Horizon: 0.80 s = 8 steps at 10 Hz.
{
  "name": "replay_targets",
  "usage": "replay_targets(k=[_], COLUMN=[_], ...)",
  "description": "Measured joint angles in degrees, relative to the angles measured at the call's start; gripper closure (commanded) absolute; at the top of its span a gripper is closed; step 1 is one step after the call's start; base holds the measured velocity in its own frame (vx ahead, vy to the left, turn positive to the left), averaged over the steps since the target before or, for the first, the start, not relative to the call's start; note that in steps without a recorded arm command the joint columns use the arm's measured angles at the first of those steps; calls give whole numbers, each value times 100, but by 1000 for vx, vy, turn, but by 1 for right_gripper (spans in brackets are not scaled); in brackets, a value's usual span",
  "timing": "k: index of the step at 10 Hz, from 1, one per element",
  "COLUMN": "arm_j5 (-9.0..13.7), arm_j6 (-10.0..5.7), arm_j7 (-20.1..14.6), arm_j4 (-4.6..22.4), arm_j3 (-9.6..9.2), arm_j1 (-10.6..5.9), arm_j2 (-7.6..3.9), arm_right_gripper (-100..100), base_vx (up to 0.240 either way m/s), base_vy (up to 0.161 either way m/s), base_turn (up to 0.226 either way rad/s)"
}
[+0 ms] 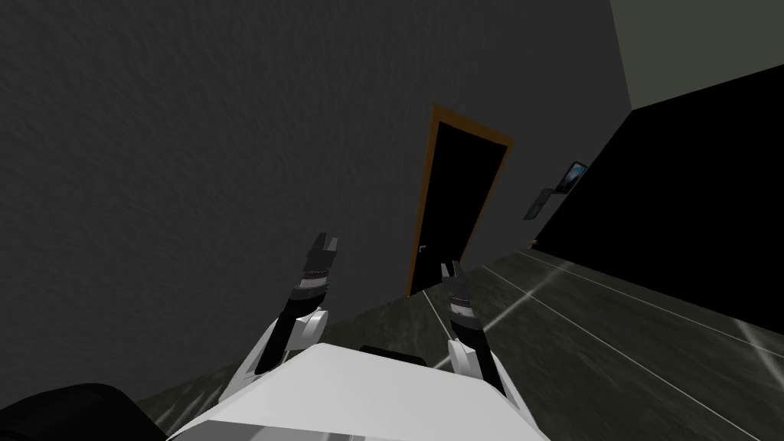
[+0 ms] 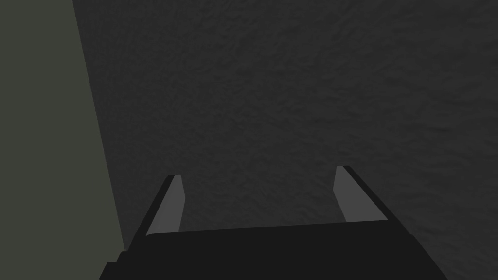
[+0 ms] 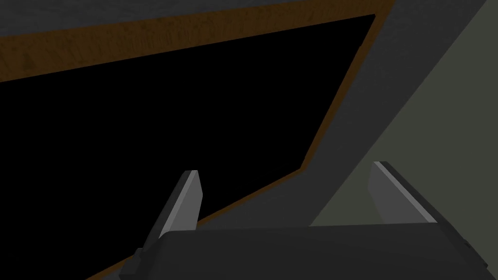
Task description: Pull the door open
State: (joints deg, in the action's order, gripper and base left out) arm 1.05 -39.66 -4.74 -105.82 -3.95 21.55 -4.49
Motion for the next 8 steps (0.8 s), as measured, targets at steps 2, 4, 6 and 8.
replay_targets(k=[2,4,6,8], arm_j5=[24,31,42,50], arm_j6=[-98,-146,-156,-207], arm_j7=[-66,-108,-152,-193], arm_j4=[364,688,982,1309], arm_j3=[25,22,28,28], arm_j1=[-109,-206,-325,-434], arm_j2=[-88,-144,-202,-258], arm_right_gripper=[-100,-100,-100,-100], base_vx=[35,37,30,31], base_vy=[-55,-54,-62,-58], base_turn=[107,105,82,122])
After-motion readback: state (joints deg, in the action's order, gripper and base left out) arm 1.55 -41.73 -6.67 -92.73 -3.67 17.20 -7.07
